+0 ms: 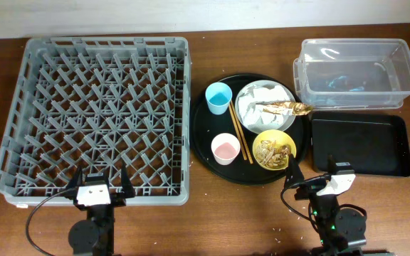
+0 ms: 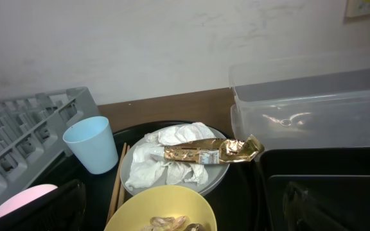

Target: Sort waste into correct bins and load items into the dishwasher rack

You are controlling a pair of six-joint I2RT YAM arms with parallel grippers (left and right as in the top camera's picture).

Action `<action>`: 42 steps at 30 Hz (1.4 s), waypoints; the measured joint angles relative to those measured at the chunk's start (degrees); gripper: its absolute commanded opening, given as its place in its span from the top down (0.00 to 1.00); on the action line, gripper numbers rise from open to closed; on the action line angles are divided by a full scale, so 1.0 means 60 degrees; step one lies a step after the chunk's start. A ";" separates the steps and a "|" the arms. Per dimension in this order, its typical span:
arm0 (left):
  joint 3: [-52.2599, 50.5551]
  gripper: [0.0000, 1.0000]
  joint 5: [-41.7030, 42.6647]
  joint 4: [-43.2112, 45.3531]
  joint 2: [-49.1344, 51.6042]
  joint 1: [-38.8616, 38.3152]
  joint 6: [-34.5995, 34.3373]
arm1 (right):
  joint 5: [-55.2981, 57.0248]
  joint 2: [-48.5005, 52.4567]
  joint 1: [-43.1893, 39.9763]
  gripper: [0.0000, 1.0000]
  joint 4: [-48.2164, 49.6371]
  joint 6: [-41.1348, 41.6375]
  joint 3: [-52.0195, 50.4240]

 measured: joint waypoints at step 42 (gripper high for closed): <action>0.0000 0.00 -0.0007 -0.0007 0.0062 0.0000 0.0004 | -0.2375 1.3551 0.0000 0.02 -0.5457 -0.1621 1.2145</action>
